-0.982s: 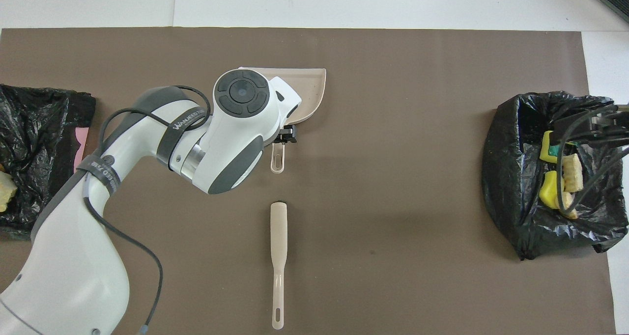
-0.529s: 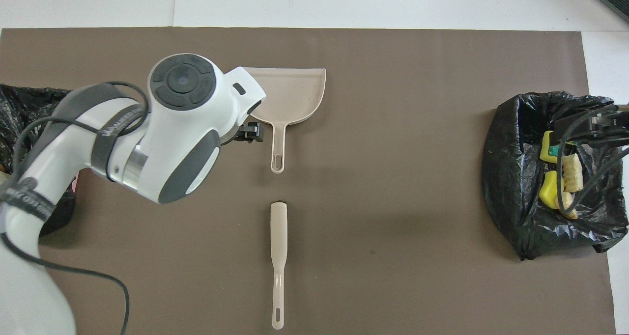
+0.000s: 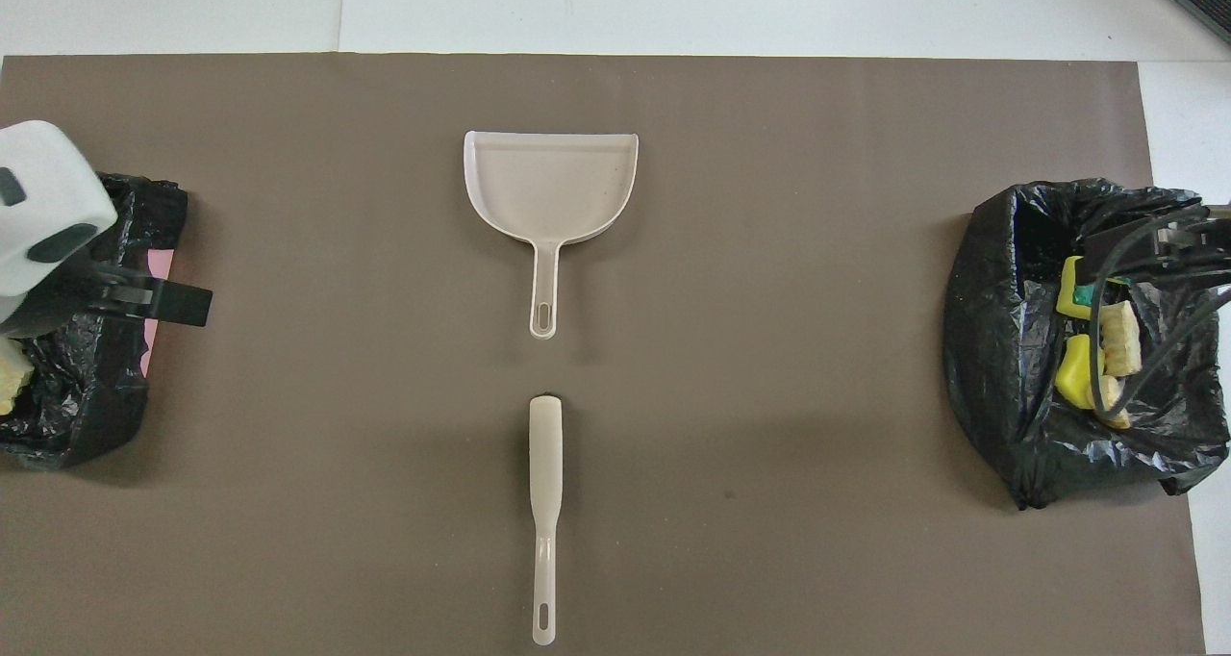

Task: Sweep and dump trash in bin

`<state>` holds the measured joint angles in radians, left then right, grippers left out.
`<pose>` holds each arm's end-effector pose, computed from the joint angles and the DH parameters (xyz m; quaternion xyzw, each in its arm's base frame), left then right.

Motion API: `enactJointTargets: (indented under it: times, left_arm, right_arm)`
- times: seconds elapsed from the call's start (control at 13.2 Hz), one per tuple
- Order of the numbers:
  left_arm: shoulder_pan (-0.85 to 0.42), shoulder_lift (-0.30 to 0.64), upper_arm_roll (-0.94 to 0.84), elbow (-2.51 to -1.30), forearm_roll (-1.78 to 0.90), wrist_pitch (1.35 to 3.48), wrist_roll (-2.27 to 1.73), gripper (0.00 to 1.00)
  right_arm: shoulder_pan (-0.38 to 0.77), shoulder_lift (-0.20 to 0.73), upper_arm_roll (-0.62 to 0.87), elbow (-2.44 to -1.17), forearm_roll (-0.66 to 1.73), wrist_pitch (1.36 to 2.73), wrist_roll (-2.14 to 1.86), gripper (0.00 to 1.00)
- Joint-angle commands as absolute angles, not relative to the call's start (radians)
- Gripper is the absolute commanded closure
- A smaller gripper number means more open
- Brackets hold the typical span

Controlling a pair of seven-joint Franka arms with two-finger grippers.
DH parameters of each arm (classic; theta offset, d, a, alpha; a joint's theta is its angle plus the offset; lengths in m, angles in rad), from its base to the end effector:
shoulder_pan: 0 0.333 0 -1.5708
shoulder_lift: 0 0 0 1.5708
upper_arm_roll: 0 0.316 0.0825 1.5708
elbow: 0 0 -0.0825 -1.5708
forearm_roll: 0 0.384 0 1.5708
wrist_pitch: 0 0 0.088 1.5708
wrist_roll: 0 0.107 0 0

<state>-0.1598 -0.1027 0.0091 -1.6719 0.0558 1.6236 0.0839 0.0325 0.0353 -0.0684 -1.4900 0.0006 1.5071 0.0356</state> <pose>0.5221 -0.0733 0.6370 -0.9923 0.1177 -0.0281 0.0265 0.5591 -0.0193 0.6372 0.9993 -0.0357 -0.0091 0.0009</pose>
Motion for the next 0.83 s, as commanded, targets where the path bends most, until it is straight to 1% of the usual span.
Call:
enactJointTargets:
  times: [0.0, 0.15, 0.3, 0.76]
  left_arm:
    - [-0.106, -0.081, 0.011, -1.542, -0.001, 1.504, 0.179, 0.00]
    - [-0.069, -0.061, 0.011, -1.510, -0.026, 1.467, 0.179, 0.00]
    - [-0.064, -0.043, 0.011, -1.473, -0.034, 1.447, 0.178, 0.00]
    - [-0.060, -0.041, 0.002, -1.471, -0.026, 1.447, 0.170, 0.00]
  right_arm:
    - [0.025, 0.015, -0.060, -1.509, 0.009, 1.499, 0.054, 0.00]
    - [0.025, 0.015, -0.060, -1.509, 0.009, 1.499, 0.054, 0.00]
    - [0.025, 0.015, -0.060, -1.509, 0.009, 1.500, 0.054, 0.00]
    - [0.025, 0.015, -0.060, -1.511, 0.009, 1.499, 0.054, 0.00]
